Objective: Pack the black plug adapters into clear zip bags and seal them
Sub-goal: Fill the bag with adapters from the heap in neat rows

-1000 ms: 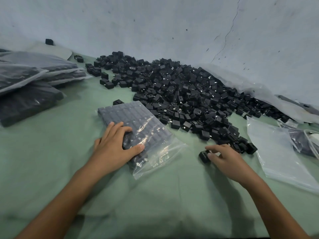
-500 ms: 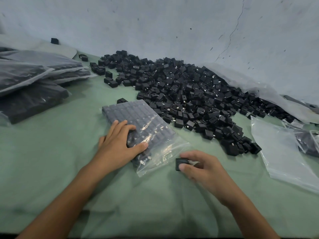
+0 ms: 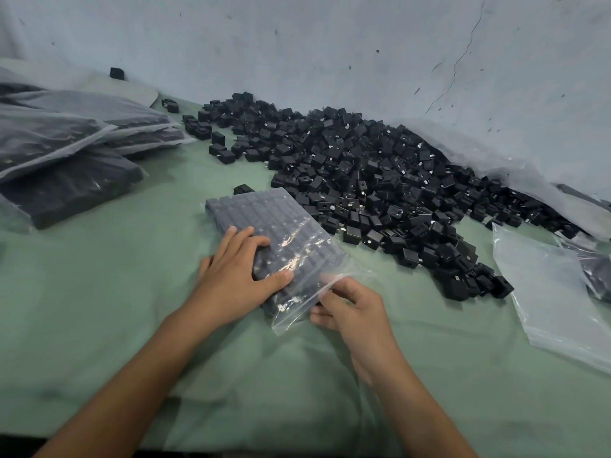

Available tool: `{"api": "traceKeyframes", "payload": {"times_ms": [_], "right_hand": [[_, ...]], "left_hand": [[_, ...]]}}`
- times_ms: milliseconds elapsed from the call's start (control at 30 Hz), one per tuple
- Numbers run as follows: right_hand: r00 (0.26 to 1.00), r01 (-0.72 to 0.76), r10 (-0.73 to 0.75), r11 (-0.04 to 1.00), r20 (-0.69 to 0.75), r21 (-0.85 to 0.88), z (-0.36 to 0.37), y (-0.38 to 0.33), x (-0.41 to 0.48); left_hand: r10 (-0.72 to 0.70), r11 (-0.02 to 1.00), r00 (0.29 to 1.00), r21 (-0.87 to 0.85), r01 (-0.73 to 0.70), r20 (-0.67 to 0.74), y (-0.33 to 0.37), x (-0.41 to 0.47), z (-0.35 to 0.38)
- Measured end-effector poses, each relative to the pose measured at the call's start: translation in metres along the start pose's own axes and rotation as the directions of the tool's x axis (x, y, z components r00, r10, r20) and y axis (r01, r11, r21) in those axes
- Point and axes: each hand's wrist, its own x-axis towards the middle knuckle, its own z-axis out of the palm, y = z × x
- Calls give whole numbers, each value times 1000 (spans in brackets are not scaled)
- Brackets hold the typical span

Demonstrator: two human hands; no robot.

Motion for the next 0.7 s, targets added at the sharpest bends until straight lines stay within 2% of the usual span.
{"api": "traceKeyframes", "payload": {"times_ms": [267, 567, 700], "right_hand": [[1000, 7, -6, 1000, 25, -21, 7, 1, 6], [994, 16, 0, 990, 110, -141, 1, 1, 5], [991, -5, 27, 987, 134, -162, 1, 2, 6]], "left_hand": [[-5, 1000, 1000, 11, 5, 12, 1, 0, -2], [-1, 1000, 1000, 8, 1, 5, 6, -1, -5], [91, 992, 993, 91, -84, -73, 9, -3, -7]]}}
